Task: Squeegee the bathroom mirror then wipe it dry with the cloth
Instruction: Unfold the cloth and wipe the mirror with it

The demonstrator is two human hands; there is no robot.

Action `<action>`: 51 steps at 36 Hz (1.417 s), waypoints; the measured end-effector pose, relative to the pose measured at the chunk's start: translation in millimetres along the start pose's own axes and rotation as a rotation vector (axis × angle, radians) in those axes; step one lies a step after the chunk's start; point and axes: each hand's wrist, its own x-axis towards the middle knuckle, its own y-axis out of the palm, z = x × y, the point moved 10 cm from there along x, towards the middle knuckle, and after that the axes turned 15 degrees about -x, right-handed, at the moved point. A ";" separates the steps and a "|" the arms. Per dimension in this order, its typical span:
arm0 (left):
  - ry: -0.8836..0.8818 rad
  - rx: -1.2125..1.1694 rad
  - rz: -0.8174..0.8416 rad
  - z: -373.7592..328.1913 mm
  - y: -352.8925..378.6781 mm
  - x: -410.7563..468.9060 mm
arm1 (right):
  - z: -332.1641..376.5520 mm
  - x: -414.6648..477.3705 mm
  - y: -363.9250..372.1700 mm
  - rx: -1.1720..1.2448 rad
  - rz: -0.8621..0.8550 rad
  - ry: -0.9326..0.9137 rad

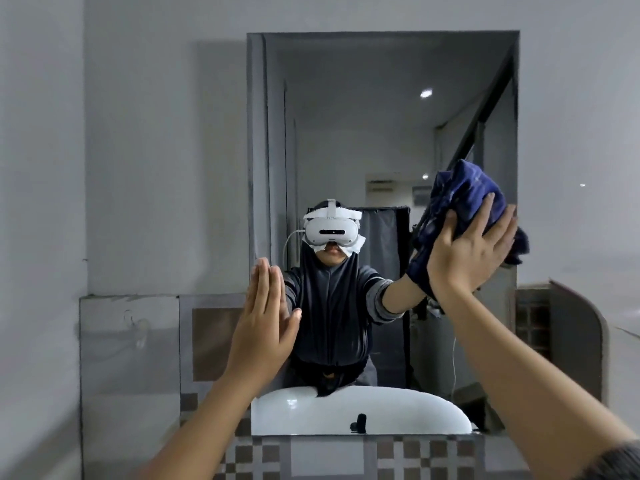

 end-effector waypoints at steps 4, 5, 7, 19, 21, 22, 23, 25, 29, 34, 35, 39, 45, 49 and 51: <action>-0.015 0.005 0.038 3.0 7.1 -11.2 | 15.7 -33.3 8.3 0.057 0.018 0.079; -0.023 0.014 0.062 4.9 10.4 -14.8 | 23.6 -39.8 9.7 0.065 0.018 0.083; 0.003 0.078 0.088 6.2 14.6 -21.7 | 43.5 -51.1 11.0 0.078 0.020 0.071; -0.002 0.014 0.043 11.6 23.9 -51.8 | 219.3 -147.4 25.1 0.015 0.026 -0.895; -0.006 0.000 0.032 13.2 25.2 -60.6 | 223.8 -170.6 29.5 -0.038 0.004 -1.140; -0.012 -0.012 0.026 14.4 25.8 -64.8 | 221.1 -178.0 29.8 -0.055 -0.010 -1.241; -0.017 -0.021 0.024 15.4 26.5 -68.5 | 216.1 -182.4 29.2 -0.070 -0.026 -1.331; -0.030 -0.031 0.026 17.2 28.7 -74.0 | 200.6 -183.0 27.5 -0.114 -0.058 -1.483; -0.039 -0.030 0.029 18.3 31.5 -75.9 | 154.6 -152.1 22.9 -0.221 -0.107 -1.646; -0.046 -0.037 0.032 15.6 31.0 -74.7 | 89.9 -67.0 0.5 -0.228 -0.145 -1.353; -0.047 -0.042 0.030 14.6 30.8 -74.8 | 75.3 -49.9 -3.1 -0.222 -0.142 -1.243; -0.046 -0.079 -0.001 10.1 22.6 -70.7 | 13.9 -6.5 -8.3 -0.185 -0.097 -0.789; 0.093 -0.041 -0.049 -2.4 -4.8 -16.6 | -47.5 -12.7 1.6 -0.044 -0.006 -0.185; 0.210 0.001 -0.061 -21.7 -24.7 45.9 | -61.5 -45.6 6.8 0.096 -0.028 0.170; 0.241 0.042 -0.083 -29.7 -36.8 73.7 | -55.2 -63.6 10.6 0.115 -0.028 0.207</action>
